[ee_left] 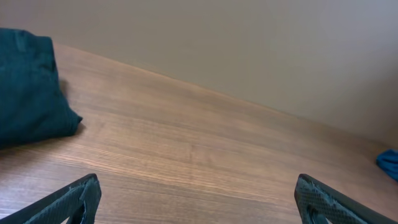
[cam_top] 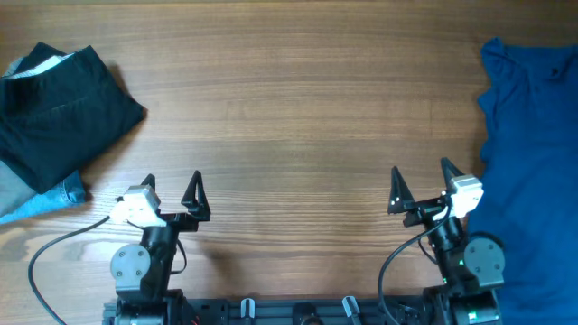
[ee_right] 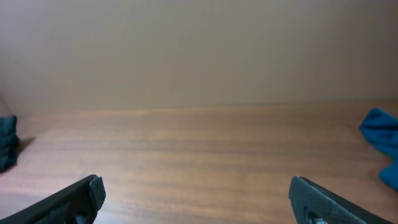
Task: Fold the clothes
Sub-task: 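Reach the right gripper to the teal polo shirt and grasp it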
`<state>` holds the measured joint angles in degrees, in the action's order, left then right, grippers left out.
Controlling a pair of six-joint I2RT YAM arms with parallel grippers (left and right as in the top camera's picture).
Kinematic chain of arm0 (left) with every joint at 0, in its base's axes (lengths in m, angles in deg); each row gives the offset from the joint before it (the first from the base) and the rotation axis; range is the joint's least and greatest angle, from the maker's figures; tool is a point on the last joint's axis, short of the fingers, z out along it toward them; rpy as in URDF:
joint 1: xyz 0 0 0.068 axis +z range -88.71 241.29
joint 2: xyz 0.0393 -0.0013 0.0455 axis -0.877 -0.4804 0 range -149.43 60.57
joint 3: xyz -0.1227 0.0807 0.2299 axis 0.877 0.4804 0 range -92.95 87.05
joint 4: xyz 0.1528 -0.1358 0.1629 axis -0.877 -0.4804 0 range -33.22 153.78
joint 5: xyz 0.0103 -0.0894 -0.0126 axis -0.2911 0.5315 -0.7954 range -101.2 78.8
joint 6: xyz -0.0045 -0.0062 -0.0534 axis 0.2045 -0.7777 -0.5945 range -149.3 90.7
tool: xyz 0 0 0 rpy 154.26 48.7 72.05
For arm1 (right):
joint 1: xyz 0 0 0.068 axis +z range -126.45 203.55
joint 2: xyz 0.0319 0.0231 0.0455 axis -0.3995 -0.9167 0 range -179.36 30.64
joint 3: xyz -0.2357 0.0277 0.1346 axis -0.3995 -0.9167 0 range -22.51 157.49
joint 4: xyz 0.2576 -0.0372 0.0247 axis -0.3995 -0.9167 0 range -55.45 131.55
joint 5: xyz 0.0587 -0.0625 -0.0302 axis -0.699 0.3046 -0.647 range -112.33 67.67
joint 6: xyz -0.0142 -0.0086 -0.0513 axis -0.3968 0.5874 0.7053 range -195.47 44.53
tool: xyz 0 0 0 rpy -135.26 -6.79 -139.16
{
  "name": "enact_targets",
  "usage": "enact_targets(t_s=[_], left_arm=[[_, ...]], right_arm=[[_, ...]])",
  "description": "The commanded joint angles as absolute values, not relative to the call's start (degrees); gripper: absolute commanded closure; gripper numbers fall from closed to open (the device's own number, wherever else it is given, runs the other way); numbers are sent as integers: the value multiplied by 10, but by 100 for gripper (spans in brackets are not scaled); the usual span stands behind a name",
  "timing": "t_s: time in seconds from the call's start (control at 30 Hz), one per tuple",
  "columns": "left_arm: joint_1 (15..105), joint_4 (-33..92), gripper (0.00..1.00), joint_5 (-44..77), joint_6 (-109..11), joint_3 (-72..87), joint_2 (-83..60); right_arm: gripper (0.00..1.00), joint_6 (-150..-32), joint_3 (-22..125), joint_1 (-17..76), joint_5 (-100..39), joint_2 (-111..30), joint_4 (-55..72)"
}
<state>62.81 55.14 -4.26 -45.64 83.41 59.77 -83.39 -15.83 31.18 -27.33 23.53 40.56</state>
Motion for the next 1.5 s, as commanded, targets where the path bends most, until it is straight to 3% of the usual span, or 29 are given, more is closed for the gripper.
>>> enact_targets(t_s=[0.0, 0.33, 0.77, 0.9, 1.13, 1.47], left_arm=[[632, 535, 0, -29, -465, 785, 585], [632, 476, 0, -35, -463, 647, 400], [632, 243, 0, -57, -461, 372, 112], [632, 228, 0, -57, -461, 346, 81], [632, 228, 0, -57, -461, 346, 75], [632, 223, 0, -57, -461, 346, 75]], right_arm=[[0, -844, -107, 307, -284, 175, 400], [0, -826, 82, 307, -284, -99, 311], [0, -791, 308, 306, -298, -376, 110], [0, -788, 311, 306, -276, -384, 141], [0, -785, 311, 281, -26, -415, 304], [3, -784, 311, 174, -88, -594, 403]])
